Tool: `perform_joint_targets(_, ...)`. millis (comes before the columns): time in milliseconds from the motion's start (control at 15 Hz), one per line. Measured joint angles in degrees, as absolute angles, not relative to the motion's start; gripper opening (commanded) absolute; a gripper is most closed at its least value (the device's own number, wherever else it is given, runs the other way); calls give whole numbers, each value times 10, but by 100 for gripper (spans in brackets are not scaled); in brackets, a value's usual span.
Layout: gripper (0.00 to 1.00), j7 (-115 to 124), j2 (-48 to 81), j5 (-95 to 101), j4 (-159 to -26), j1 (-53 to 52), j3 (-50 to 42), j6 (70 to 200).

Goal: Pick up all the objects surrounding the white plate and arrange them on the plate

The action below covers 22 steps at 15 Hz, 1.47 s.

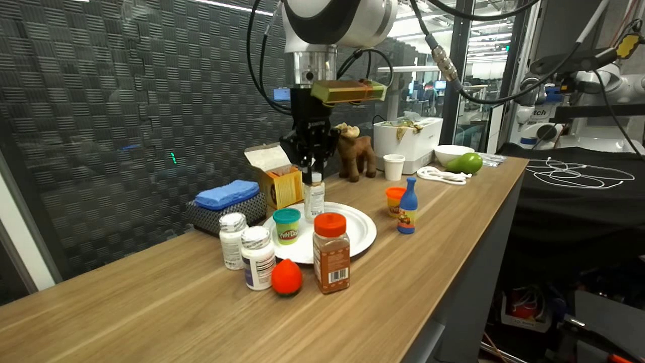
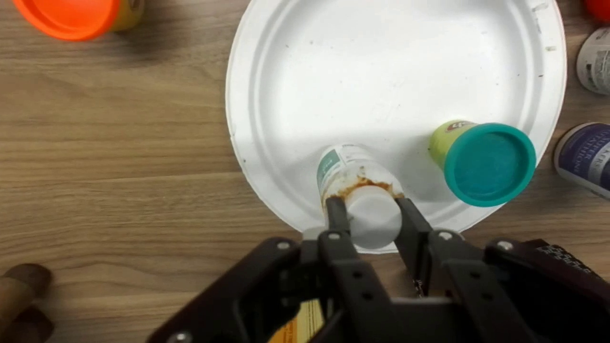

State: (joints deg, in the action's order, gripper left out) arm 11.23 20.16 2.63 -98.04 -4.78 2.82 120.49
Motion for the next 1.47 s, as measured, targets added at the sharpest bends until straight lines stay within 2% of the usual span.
perform_joint_targets(467,14,100,232,13,-953,-52,36,1204)
perform_joint_targets(533,18,99,234,13,-950,-53,36,1204)
perform_joint_targets(600,55,99,236,14,-947,-54,36,1204)
perform_joint_targets(667,56,99,237,15,-945,-55,36,1203)
perform_joint_targets(1067,100,99,241,20,-942,-61,36,1202)
perform_joint_targets(1467,100,121,223,36,-941,-62,16,1210)
